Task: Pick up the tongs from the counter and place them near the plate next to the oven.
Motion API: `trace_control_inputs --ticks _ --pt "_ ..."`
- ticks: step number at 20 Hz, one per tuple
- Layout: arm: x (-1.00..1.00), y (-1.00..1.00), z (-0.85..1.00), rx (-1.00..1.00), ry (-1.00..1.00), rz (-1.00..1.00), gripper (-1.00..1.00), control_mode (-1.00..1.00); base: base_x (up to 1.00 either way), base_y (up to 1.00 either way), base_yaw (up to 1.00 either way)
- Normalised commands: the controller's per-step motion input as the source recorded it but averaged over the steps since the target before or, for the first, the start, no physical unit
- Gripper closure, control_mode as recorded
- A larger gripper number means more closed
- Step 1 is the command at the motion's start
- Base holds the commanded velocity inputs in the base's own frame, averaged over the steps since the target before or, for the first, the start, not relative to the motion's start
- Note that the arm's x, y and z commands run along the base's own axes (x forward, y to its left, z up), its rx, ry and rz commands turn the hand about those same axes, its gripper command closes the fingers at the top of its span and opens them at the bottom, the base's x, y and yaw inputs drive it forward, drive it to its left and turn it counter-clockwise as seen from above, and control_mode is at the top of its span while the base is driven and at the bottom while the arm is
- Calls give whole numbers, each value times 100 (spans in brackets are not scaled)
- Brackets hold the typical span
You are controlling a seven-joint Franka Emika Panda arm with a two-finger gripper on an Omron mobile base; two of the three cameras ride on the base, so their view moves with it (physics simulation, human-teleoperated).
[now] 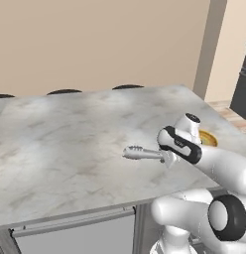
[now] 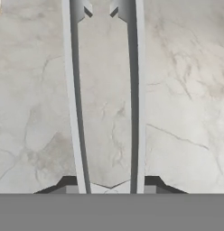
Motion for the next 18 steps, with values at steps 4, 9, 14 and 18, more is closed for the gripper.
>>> trace_control_inputs --ticks 4,9,14,18 --pt "91 -13 -40 5 16 -55 100 -100 0 0 0" --pt "76 -13 -36 4 13 -64 100 -100 0 0 0" --pt "64 -30 -20 8 22 -63 100 -100 0 0 0" --pt "34 -68 -3 21 39 -58 100 -100 0 0 0"
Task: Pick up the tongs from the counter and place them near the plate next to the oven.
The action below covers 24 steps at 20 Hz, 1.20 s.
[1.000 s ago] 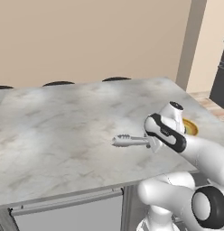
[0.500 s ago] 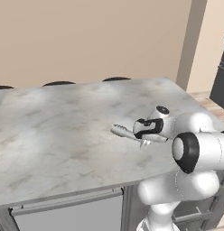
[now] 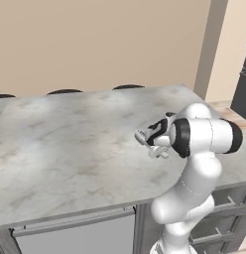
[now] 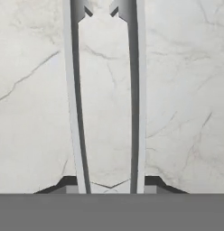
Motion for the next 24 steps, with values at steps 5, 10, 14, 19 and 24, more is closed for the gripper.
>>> trace_control_inputs --ticks 5,10,14,19,24 --pt "38 -77 -1 24 40 -52 100 -100 0 0 0" --pt "26 -18 -13 5 11 -41 100 -100 0 0 0" --pt "3 10 -25 -2 0 -31 100 -100 0 0 0" --pt "0 33 -21 -4 -2 -25 100 -100 0 0 0" --pt "0 13 -4 -11 0 -21 100 -100 0 0 0"
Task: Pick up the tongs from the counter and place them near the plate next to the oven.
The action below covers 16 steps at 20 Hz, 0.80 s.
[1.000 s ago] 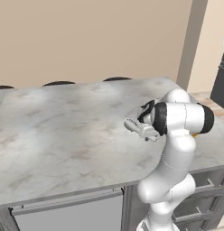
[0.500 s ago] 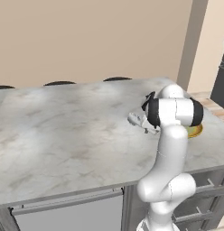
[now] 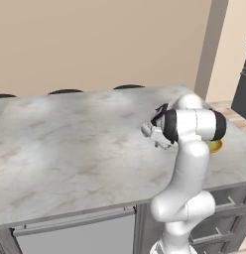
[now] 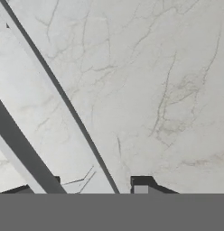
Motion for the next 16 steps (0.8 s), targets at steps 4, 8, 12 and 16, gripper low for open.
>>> trace_control_inputs --ticks 4,8,12,16 --pt "0 0 -7 -29 0 -10 100 -100 0 0 0" --pt "-2 0 -9 -44 0 -14 100 -100 0 0 0" --pt "-16 -12 -23 -23 5 -21 100 -100 0 0 0" --pt "-32 -25 -25 -2 4 -21 100 -100 0 0 0"
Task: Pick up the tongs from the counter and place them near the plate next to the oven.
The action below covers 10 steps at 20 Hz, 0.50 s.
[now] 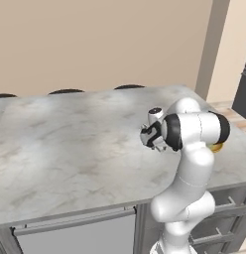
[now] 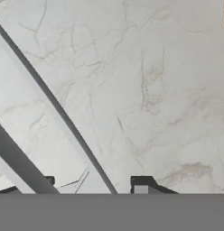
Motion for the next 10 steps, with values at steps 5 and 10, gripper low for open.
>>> trace_control_inputs --ticks 5,10 --pt "-31 -43 -24 0 5 -19 100 -100 0 0 0" --pt "-47 -37 -17 0 5 -24 100 -100 0 0 0"
